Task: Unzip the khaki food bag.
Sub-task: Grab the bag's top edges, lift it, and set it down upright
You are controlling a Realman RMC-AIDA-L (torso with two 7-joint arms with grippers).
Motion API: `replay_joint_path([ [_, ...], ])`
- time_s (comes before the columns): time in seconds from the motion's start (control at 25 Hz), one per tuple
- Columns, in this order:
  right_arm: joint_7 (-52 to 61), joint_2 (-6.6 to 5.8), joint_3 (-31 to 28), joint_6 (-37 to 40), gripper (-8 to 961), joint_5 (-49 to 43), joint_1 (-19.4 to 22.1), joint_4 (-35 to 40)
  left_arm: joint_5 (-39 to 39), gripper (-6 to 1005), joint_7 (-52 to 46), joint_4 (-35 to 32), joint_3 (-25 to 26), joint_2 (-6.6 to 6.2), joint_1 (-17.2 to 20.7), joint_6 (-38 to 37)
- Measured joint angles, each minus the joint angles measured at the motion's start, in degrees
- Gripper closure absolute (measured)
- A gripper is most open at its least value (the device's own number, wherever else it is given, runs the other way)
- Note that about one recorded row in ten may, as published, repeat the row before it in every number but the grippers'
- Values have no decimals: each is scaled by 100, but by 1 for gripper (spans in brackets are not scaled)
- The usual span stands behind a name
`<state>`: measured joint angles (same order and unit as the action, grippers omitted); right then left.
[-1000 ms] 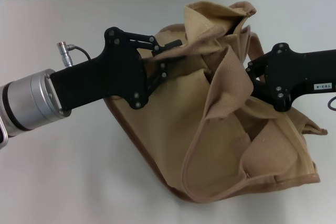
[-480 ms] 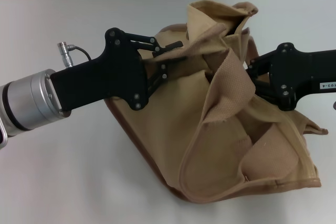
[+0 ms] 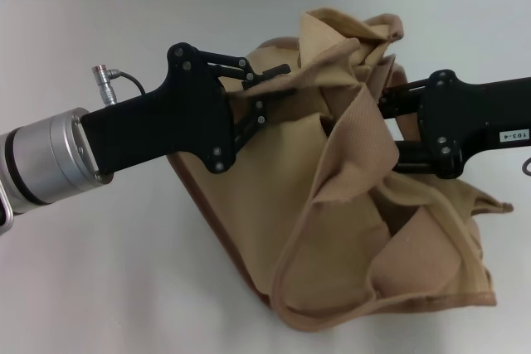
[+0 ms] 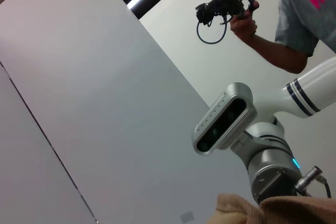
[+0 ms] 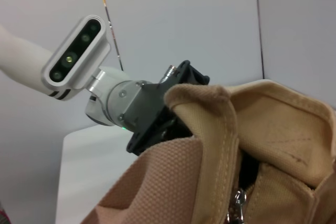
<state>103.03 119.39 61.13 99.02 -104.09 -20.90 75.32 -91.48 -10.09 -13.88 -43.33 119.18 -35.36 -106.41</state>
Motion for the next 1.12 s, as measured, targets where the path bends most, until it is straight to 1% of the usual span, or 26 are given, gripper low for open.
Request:
replay_joint_path([
  [0.16,37,-1,9,8,575,0,-15,0,-5,946,-1,0,0,0,-7,2],
  [0.28,48,4,101,-39,380,0,-76,-40,-8,946,-2,0,1,-1,-25,5],
  [0.44,8,19,376,-227,335,-6,-79,4,-15,946,-2,0,1,0,-38,7],
  [0.68,-139,21,535,-380,397,-29,-61,41,-19,946,-2,9,0,1,-44,8],
  [0.88,-332,26,629,-417,620,-5,-46,44,-16,946,-2,19,0,1,-50,8],
  [1.12,-391,25,647,-421,739,-4,-34,11,-15,945,-2,29,0,0,-50,8],
])
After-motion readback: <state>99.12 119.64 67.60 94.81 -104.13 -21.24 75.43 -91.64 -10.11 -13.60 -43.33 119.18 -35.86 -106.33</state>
